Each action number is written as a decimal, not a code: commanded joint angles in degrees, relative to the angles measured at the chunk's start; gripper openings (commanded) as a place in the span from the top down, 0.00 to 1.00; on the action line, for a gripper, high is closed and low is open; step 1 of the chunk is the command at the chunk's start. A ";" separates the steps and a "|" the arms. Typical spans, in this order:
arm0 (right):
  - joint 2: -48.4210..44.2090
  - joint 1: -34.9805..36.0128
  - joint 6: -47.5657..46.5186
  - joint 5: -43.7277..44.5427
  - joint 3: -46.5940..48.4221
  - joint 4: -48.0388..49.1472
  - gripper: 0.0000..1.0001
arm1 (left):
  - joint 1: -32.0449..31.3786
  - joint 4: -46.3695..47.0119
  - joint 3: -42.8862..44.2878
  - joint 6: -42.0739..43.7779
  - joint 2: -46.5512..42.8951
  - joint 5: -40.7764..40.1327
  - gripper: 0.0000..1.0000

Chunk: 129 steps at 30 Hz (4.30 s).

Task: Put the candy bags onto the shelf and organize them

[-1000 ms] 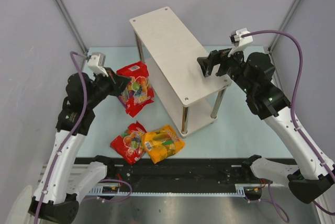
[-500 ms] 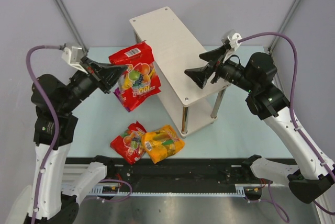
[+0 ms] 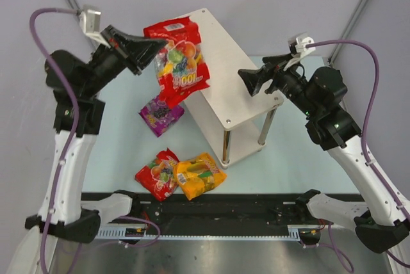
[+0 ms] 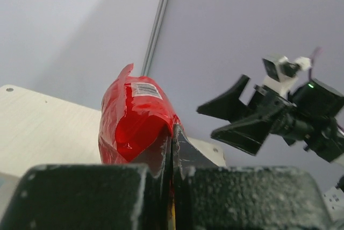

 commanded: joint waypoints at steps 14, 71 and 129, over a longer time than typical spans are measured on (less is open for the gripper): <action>-3.12 -1.14 1.08 14.01 -0.12 -3.58 0.00 | -3.90 17.14 4.38 -8.58 21.26 -7.65 1.00; -5.93 -1.14 -1.03 13.74 -0.57 -5.95 0.00 | -5.04 -3.53 -2.29 7.50 15.99 -12.22 0.18; 19.02 21.88 -2.17 17.60 11.91 -4.01 0.25 | -2.41 -15.49 31.11 16.74 41.74 -19.44 0.17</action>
